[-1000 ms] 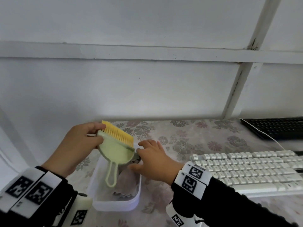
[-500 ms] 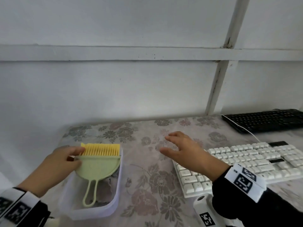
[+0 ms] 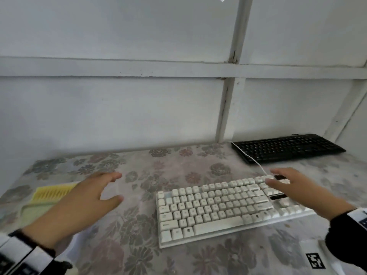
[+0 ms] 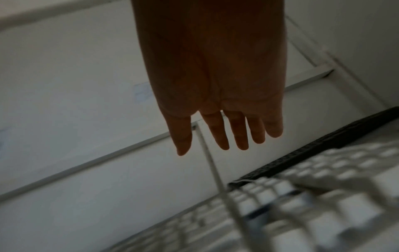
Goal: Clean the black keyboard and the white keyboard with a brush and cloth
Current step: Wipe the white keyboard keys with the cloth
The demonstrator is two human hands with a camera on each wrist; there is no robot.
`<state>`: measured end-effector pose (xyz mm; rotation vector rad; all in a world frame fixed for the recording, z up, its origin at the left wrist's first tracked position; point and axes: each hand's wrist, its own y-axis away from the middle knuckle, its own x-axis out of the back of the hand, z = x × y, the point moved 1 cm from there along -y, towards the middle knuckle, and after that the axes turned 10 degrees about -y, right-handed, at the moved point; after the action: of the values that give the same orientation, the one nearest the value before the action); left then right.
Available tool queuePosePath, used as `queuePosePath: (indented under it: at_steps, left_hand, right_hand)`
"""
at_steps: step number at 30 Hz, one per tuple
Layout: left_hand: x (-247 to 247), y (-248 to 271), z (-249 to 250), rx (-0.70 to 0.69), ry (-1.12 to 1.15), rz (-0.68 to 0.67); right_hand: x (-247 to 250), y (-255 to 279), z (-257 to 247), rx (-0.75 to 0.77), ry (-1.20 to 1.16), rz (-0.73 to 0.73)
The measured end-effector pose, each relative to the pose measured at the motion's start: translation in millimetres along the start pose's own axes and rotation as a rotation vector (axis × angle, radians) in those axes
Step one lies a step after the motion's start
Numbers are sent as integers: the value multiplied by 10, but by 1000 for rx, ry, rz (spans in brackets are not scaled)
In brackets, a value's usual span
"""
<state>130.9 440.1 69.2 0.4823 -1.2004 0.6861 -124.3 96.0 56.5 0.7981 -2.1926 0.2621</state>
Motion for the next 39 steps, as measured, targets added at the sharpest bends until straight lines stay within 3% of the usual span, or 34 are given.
queuePosePath:
  at_steps: [3, 6, 11, 18, 27, 32, 39]
  left_hand:
    - [-169, -33, 324, -13, -9, -68]
    - [-335, -58, 545, 31, -5, -250]
    - [-557, -79, 921, 50, -3, -435]
    - [-823, -48, 1008, 157, -89, -376]
    - [-970, -44, 950, 219, -97, -270]
    - [-974, -87, 971, 212, -88, -249]
    - [-872, -159, 717, 329, -136, -226]
  right_hand:
    - [290, -22, 338, -98, 5, -21]
    - [490, -29, 572, -163, 50, -102]
    - [651, -60, 844, -135, 77, -284]
    - [727, -123, 990, -81, 60, -464]
    - [679, -338, 1184, -18, 23, -315]
    - [631, -406, 1196, -47, 6, -311]
    - [338, -466, 980, 11, 22, -330]
